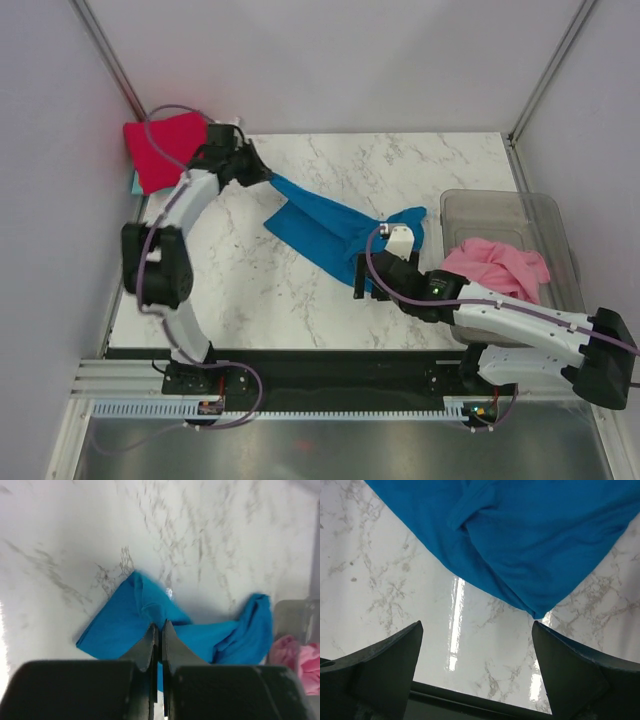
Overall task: Fold and stack the t-shirts
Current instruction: Flatten the tshirt out
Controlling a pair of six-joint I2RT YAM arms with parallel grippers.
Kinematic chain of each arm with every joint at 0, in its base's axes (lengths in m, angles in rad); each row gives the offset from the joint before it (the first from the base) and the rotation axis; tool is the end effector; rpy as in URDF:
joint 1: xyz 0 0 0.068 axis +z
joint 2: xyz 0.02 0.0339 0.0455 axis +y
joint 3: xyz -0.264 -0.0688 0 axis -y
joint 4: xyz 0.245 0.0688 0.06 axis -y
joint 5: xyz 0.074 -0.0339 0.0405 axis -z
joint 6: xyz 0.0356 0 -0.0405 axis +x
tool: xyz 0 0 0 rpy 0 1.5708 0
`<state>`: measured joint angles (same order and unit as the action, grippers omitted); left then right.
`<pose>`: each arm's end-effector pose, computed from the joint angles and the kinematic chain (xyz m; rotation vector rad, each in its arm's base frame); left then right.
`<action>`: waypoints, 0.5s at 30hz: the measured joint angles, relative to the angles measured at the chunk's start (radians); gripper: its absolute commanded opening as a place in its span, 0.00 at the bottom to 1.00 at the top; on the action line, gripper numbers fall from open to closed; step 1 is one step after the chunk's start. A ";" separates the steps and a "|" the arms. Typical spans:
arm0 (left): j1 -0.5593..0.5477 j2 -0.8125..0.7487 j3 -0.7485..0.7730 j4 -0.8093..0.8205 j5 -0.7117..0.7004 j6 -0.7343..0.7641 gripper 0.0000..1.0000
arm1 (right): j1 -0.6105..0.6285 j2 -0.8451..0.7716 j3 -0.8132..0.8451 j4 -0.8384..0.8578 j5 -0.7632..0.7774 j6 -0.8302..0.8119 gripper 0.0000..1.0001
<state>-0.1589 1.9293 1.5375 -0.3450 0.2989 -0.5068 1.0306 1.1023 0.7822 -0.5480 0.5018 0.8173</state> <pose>0.4348 -0.0803 0.2500 -0.2534 2.3517 -0.6774 0.1279 0.1801 0.2486 -0.0302 2.3249 0.3196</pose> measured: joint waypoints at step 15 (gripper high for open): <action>0.091 -1.036 -0.654 -0.083 -0.034 0.090 0.02 | -0.011 0.297 0.249 0.179 -0.046 -0.063 0.98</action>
<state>-0.0677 0.8932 0.8833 -0.4282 0.2646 -0.4171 1.0191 1.3994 1.0317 -0.3687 0.4557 0.7547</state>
